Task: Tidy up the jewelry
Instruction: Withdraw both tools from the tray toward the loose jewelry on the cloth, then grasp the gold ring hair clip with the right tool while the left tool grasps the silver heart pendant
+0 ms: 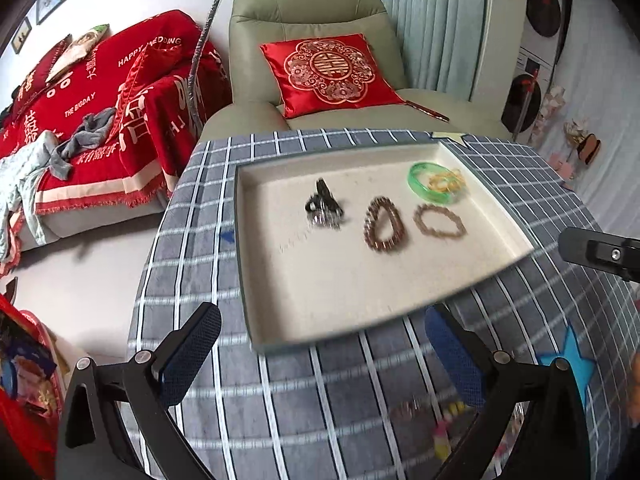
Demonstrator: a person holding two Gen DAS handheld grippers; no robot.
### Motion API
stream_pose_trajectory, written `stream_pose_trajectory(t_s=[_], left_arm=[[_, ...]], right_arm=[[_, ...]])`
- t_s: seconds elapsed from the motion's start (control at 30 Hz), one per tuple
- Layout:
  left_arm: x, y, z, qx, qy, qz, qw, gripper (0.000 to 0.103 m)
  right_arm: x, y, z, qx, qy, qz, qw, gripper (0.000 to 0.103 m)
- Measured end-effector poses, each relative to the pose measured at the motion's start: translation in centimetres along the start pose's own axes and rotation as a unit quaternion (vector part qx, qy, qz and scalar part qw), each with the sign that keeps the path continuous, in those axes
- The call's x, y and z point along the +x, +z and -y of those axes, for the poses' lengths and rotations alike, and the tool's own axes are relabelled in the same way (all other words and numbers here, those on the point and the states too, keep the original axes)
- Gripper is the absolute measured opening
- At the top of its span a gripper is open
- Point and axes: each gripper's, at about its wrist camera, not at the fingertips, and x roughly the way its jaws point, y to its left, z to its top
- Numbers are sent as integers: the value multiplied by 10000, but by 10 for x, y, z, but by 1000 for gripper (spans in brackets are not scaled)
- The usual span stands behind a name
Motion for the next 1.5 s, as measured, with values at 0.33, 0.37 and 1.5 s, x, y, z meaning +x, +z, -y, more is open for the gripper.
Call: stream_pose_trajectory(t_s=[0.33,0.37,1.5], left_arm=[[-11,-50,1,89,-140,-314,9994,103],[-11,-54,2,133,-130,-331,9993,103],[22,-69,32,795,-344,-611,9944,103]], right_arm=[[-9,-57,-9,-321,-133,-487,9982,103],[-10,-63,-8,-336,-140,-525,9980,103],[9,-144,-35,-1869,-959,-907,9735,75]])
